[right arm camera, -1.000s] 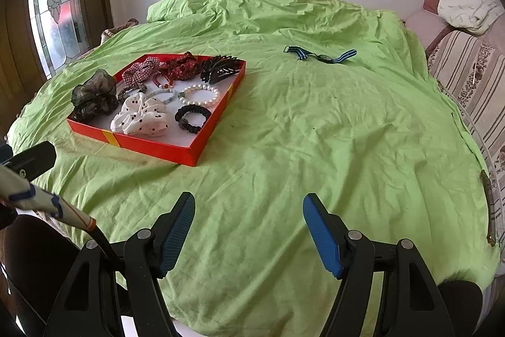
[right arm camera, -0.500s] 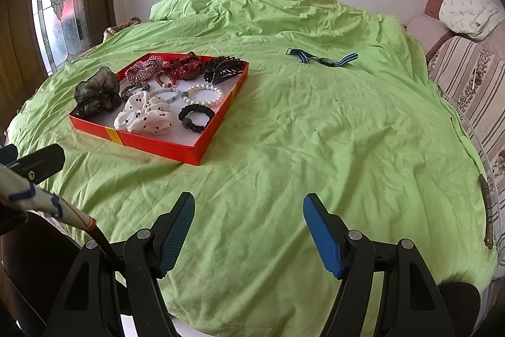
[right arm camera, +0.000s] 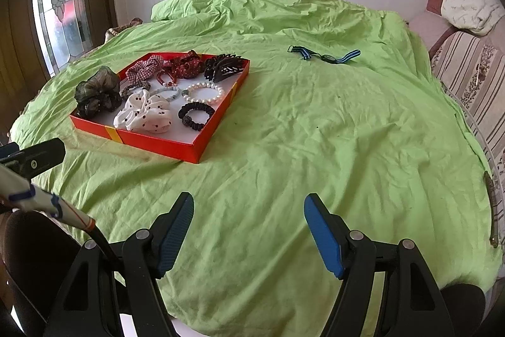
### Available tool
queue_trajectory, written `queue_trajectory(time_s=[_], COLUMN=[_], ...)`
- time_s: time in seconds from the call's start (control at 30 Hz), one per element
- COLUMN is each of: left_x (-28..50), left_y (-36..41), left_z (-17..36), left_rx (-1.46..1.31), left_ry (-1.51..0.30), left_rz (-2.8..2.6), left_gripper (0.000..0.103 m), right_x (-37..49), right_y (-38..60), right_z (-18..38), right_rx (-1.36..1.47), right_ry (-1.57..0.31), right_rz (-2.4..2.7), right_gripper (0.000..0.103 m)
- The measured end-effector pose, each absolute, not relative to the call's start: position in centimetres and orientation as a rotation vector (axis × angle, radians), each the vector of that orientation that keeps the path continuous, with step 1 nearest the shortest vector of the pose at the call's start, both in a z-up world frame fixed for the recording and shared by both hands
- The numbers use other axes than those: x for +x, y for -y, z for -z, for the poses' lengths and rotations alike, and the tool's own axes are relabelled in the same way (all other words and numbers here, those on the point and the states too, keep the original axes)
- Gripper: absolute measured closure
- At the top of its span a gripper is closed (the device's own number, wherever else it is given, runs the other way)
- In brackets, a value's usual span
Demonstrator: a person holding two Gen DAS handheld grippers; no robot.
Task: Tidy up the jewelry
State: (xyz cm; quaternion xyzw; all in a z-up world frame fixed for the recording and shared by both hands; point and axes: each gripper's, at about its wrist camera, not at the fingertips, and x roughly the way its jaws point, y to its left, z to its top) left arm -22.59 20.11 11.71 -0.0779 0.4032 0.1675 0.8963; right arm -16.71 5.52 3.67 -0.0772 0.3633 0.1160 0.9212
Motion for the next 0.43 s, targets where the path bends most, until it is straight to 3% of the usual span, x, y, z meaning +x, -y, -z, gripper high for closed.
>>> queue_trajectory(time_s=[0.43], left_x=[-18.2], left_y=[-17.4], left_z=[-13.1], left_rx=[-0.129], left_ry=[-0.854], left_rz=[-0.325], left_gripper=[0.000], right_x=[-14.6], right_y=[-1.4], right_z=[-4.2], right_rx=[-0.063], right_ry=[-0.756], right_rz=[-0.258], right_gripper=[0.024])
